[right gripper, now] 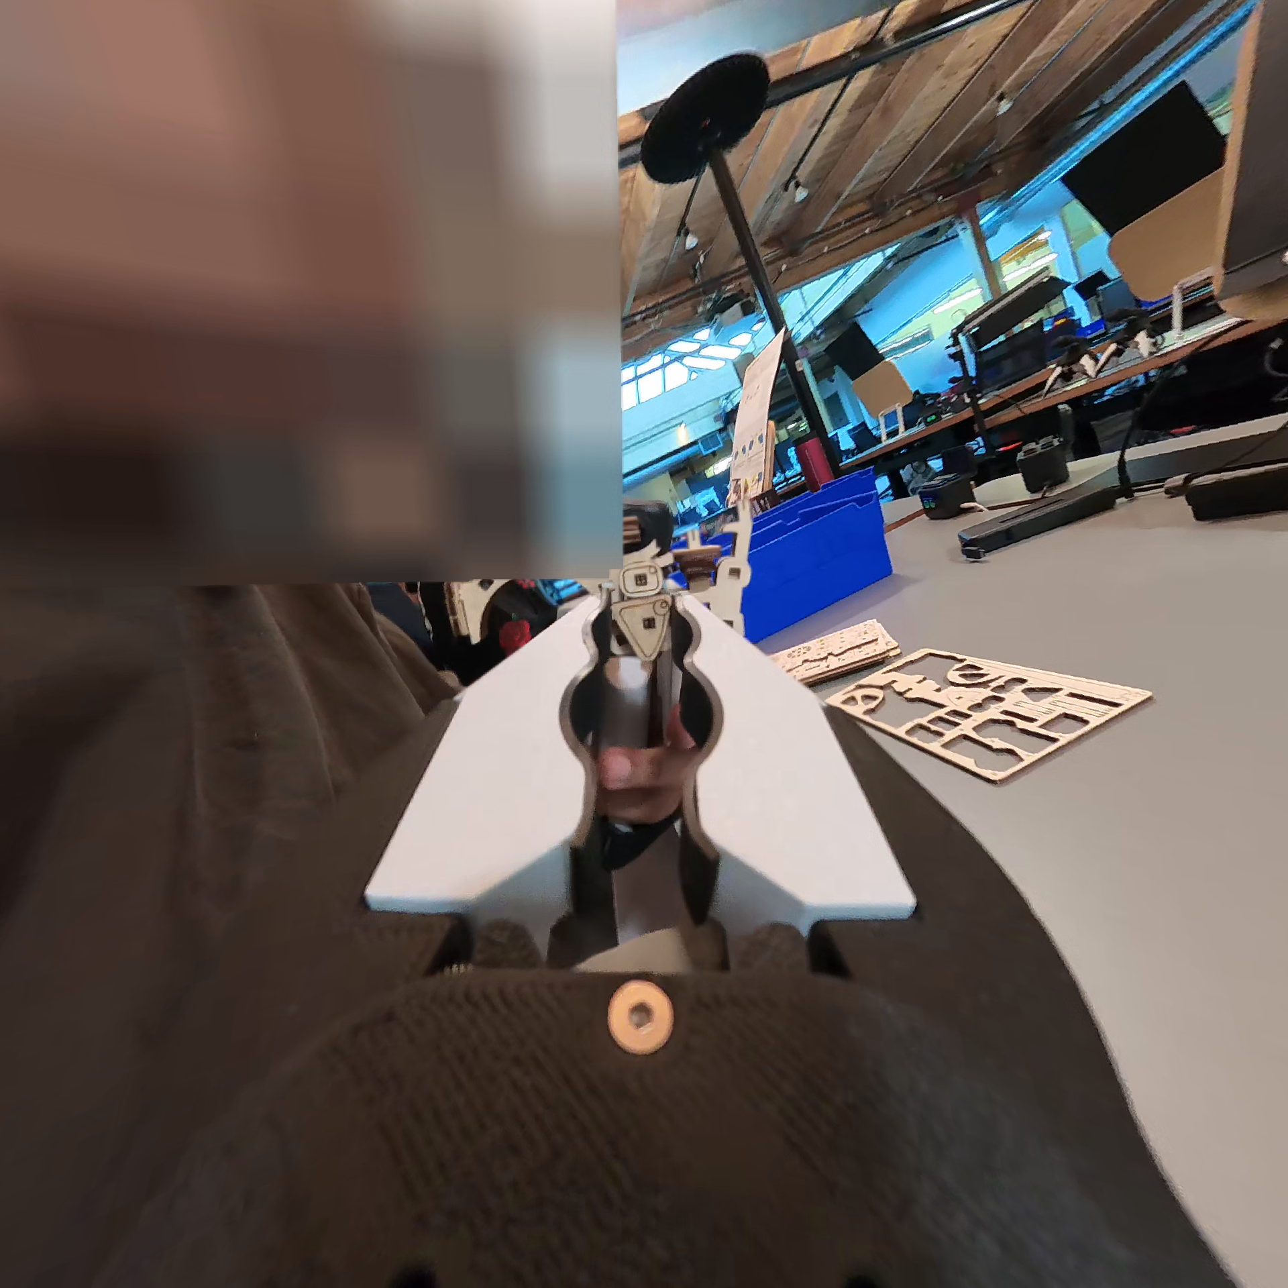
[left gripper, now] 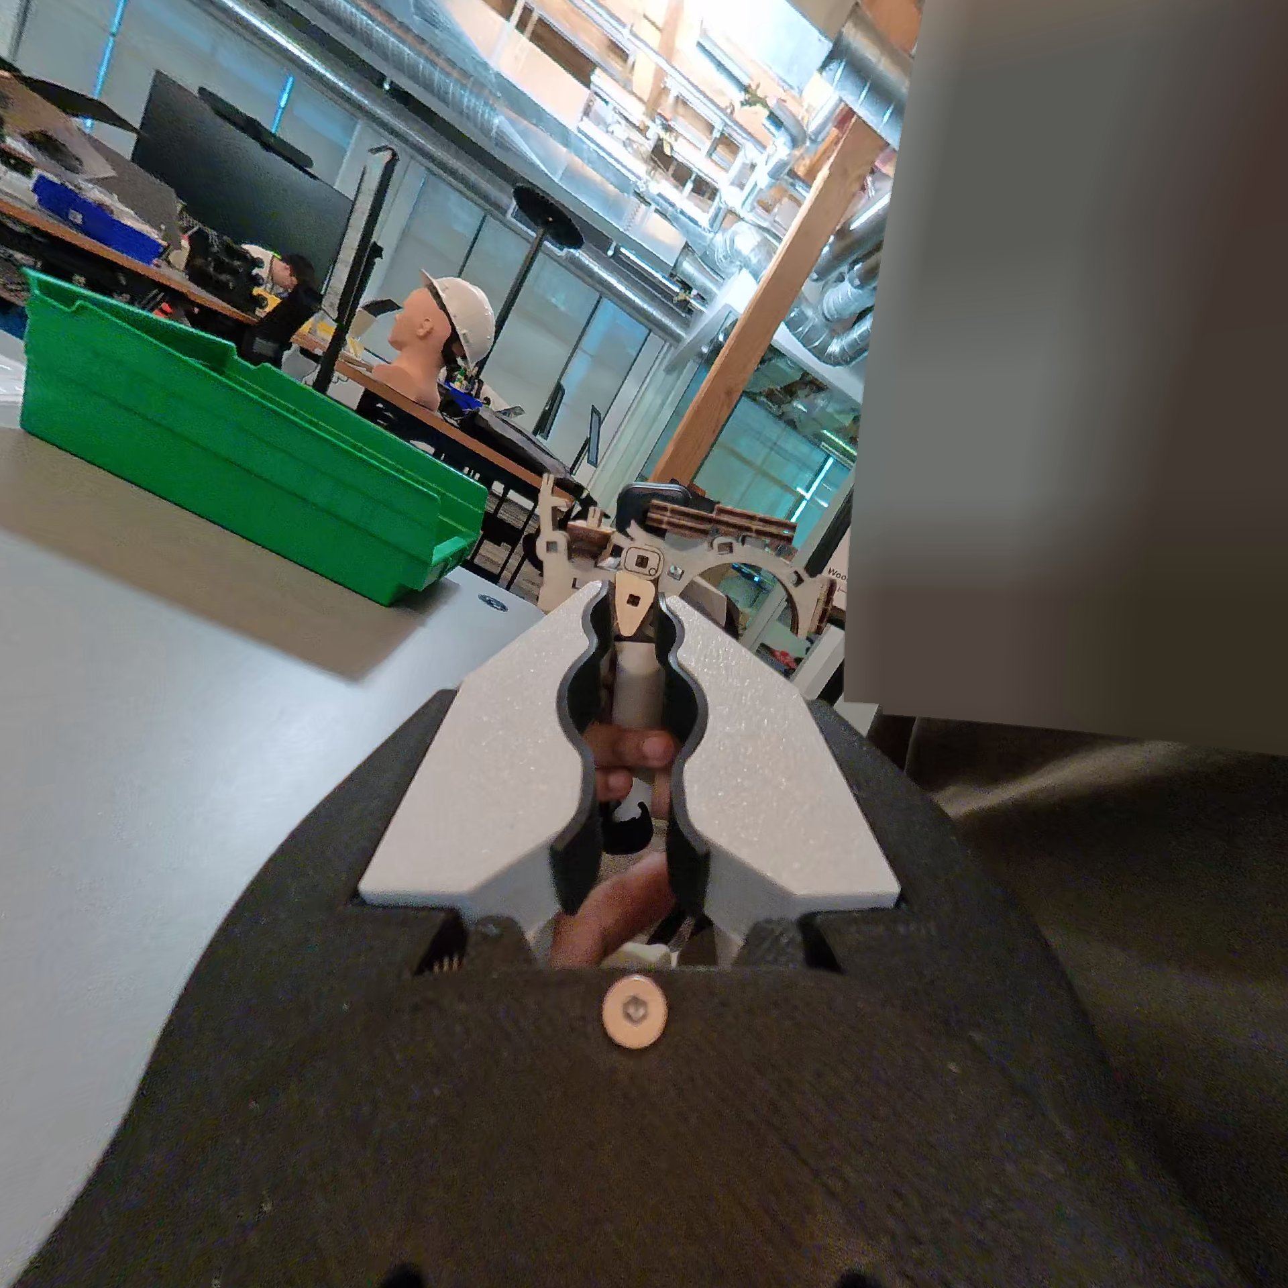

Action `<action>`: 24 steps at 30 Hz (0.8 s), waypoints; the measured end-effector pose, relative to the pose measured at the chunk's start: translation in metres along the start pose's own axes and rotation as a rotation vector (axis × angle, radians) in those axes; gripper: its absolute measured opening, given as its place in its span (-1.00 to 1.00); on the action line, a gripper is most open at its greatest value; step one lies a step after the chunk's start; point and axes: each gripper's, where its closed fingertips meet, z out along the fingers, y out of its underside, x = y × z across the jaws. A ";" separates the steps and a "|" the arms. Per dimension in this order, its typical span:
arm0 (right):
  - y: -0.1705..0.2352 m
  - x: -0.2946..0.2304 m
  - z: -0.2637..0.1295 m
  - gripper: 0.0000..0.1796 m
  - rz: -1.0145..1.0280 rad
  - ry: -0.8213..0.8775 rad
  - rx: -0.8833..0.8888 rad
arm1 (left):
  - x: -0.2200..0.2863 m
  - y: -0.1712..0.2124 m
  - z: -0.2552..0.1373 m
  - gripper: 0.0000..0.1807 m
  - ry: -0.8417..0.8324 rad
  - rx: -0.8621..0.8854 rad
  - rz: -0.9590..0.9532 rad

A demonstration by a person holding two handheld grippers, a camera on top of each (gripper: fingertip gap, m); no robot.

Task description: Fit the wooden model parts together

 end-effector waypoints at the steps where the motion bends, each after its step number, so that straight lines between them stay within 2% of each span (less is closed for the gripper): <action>1: -0.001 0.001 0.000 -0.83 0.006 0.005 0.010 | -0.001 0.000 0.000 -0.91 -0.002 0.004 -0.013; 12: -0.001 0.011 0.001 -0.82 0.100 0.041 0.068 | -0.010 -0.002 -0.001 -0.91 -0.011 0.054 -0.135; 24: 0.007 0.016 0.002 -0.84 0.229 0.026 0.047 | -0.016 -0.005 -0.004 -0.92 -0.028 0.071 -0.160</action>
